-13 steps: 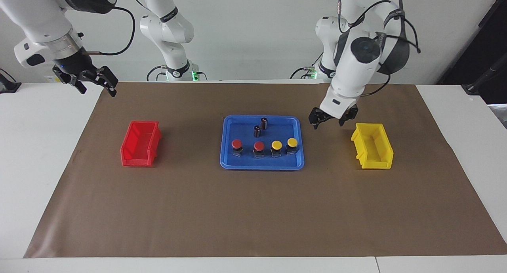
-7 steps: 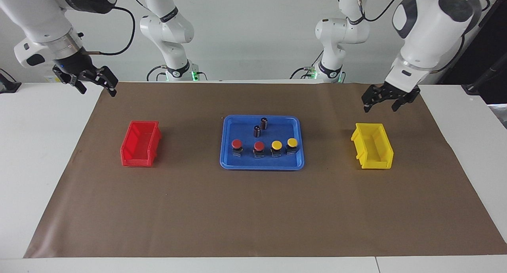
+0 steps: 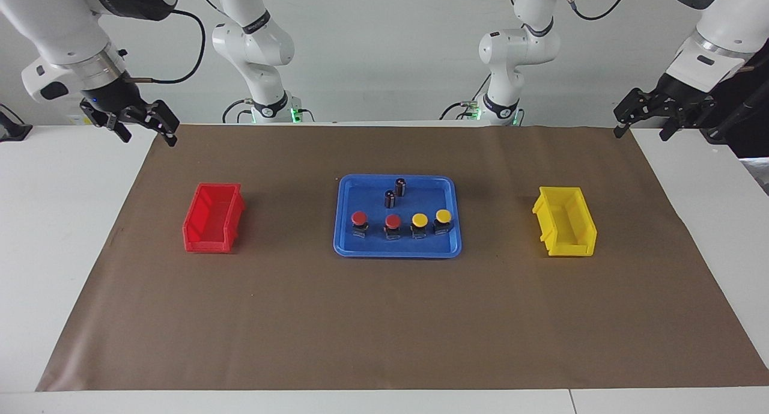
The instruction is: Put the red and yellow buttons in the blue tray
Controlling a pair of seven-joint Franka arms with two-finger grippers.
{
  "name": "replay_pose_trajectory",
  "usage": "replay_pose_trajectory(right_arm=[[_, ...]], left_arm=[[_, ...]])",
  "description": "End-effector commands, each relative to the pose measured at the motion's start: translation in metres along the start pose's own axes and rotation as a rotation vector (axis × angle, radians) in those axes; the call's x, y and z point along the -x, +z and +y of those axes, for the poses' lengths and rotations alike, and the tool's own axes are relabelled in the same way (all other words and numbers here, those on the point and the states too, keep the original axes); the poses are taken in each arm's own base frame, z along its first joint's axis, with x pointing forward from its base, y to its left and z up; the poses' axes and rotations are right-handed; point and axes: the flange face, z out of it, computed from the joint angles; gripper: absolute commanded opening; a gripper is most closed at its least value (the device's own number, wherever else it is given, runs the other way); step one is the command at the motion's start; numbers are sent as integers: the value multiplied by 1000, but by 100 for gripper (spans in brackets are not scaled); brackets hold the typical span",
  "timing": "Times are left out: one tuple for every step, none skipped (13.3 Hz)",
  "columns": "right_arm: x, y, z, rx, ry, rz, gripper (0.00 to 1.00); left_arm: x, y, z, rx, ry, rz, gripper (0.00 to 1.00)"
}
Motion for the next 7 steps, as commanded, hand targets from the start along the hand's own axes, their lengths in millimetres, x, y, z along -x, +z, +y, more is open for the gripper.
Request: replay_pose_trajectory(right_arm=[[3,-3,-1,6,-24,20,100],[3,-3,-1,6,-24,20,100],[3,-3,-1,6,-22,20,100],[3,-3,-1,6,-24,20,100],[3,-2,0,6,-21,18,100],[3,-3,-1,6,-22,20,100],[3,-3,-1,6,-22,20,100]], left_arm=[[-10,-2,22,15,5,1,100],[-11,-4,31,14,-4,9,100],[-10,-2,33,11,-20,7,100],[-10,-2,34,11,-22,6,100],[-10,-2,35,12,-22,4,100],[-10,-2,42,6,-9,3,100],[-10,-1,44,4,-4,1,100]])
